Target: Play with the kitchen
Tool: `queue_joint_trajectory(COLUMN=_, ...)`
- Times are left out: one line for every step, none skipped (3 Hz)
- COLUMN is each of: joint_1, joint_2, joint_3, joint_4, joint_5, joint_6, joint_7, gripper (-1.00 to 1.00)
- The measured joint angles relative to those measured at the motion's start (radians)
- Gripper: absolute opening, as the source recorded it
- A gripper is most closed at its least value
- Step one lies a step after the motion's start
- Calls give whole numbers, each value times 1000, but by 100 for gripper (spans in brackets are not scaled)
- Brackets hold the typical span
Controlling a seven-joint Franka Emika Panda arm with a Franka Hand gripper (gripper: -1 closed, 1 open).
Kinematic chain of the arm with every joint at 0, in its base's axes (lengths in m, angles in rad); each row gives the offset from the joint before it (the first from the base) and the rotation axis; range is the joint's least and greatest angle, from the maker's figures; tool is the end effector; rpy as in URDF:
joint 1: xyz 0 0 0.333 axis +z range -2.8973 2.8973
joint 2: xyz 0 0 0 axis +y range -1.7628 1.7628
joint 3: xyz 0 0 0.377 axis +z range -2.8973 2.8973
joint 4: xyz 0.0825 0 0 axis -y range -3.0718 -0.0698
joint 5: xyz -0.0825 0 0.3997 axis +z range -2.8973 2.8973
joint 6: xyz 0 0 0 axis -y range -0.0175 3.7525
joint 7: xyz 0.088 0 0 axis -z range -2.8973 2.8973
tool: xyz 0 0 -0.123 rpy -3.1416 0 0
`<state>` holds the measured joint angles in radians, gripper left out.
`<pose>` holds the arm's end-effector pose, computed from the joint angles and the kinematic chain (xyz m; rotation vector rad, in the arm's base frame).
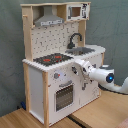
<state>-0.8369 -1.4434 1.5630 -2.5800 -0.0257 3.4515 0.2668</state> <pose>0.3362 0.3976 0.3429 1.5173 1.1115 1.4338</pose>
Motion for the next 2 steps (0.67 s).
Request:
queue_joint_trajectory(joint_1=0, joint_2=0, joint_3=3, joint_4=0, joint_5=0, joint_6=0, joint_7=2, gripper=100)
queue_joint_trajectory(joint_1=1, joint_2=0, joint_3=32, joint_4=0, joint_5=0, joint_6=0, joint_7=22, gripper=100)
